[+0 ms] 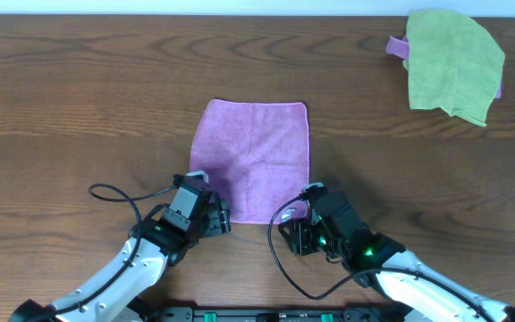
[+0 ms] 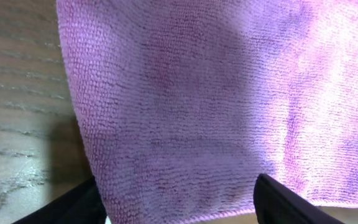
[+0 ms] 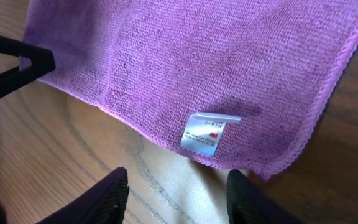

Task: Fold the cloth
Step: 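Grasp the bottom left and bottom right corners with both grippers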

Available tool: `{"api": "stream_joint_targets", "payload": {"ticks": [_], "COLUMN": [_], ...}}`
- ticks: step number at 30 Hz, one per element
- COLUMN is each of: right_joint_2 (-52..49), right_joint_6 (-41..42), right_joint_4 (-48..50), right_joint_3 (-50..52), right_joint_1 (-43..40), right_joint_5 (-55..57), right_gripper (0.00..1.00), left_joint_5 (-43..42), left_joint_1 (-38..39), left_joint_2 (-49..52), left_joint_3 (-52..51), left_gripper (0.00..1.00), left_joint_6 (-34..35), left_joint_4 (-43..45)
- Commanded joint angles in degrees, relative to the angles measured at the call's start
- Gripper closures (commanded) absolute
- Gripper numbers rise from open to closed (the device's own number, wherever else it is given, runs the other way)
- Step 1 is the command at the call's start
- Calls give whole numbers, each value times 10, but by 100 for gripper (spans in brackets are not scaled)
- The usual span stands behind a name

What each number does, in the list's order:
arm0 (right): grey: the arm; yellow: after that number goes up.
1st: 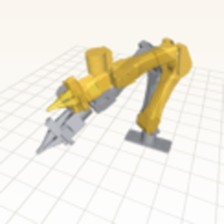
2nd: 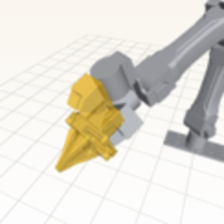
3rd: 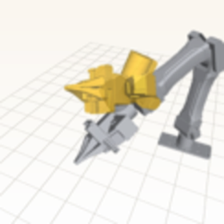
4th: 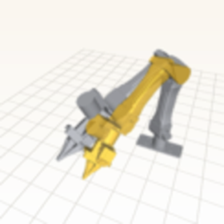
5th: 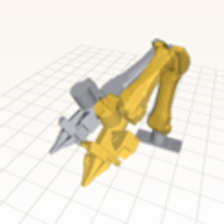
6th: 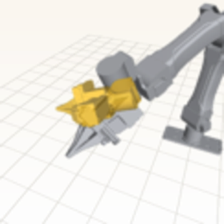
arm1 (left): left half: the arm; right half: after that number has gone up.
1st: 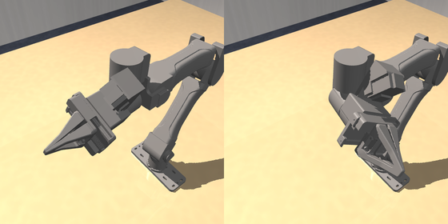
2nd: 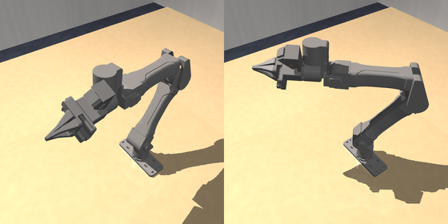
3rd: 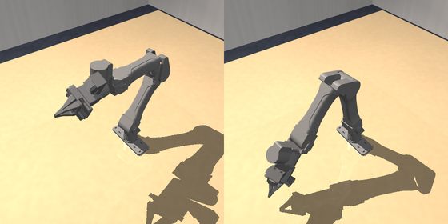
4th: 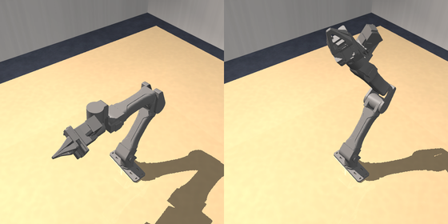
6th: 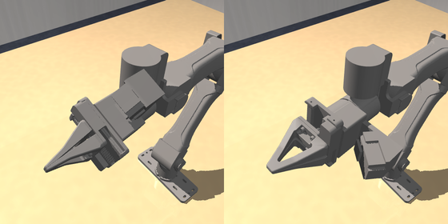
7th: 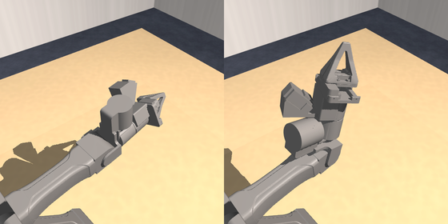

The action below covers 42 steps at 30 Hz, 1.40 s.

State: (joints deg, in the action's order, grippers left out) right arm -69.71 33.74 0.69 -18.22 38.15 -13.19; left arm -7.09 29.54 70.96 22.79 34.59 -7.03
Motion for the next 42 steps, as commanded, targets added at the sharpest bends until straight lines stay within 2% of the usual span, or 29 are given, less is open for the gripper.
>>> {"api": "stream_joint_targets", "payload": {"ticks": [1, 3, 5, 7, 9, 11, 12, 16, 23, 26, 27, 29, 30, 31, 37, 42], "right_joint_2": [-2, -2, -2, -2, -2, -2, -2, -2, -2, -2, -2, -2, -1, 1, 26, 28], "right_joint_6": [-1, -1, -1, -1, -1, -1, -1, -1, -2, -2, -2, -1, -1, -1, -25, -36], "right_joint_4": [0, 0, 0, 0, 0, 0, 0, 10, 15, -8, -18, -45, -55, -65, -197, -219], "right_joint_3": [-6, -6, -6, -6, -6, -6, -6, -7, -26, -27, -27, -28, -29, -31, -89, -95], "right_joint_1": [-8, -8, -8, -8, -8, -8, -8, -8, -8, -8, -8, -8, -8, -8, -23, -26], "right_joint_5": [-11, -12, -12, -12, -16, -19, -19, -19, -19, -19, -19, -26, -35, -38, -2, 19], "right_gripper": [59, 73, 83, 84, 86, 91, 93, 99, 98, 83, 71, 63, 55, 51, 54, 55], "left_joint_5": [-16, -16, -16, -18, -18, -18, -18, -21, -22, -24, -24, -24, -24, -24, -24, -24], "left_joint_1": [0, 0, 0, 0, 0, 0, -1, -9, -26, -26, -26, -26, -26, -26, -26, -26], "left_joint_2": [8, 8, 8, 8, 8, 8, 8, 8, 8, 8, 8, 8, 8, 8, 8, 8], "left_joint_3": [-11, -11, -11, -11, -11, -9, -7, 8, 34, 34, 34, 34, 34, 34, 34, 34], "left_gripper": [34, 43, 53, 62, 79, 91, 94, 94, 94, 94, 94, 94, 94, 94, 94, 94], "left_joint_6": [3, 3, 4, 4, 4, 4, 4, 3, 1, 1, 1, -4, -3, -3, -3, -3], "left_joint_4": [-4, -4, -4, -4, -4, -4, -4, -6, -33, -35, -37, -39, -41, -41, -44, -44]}}
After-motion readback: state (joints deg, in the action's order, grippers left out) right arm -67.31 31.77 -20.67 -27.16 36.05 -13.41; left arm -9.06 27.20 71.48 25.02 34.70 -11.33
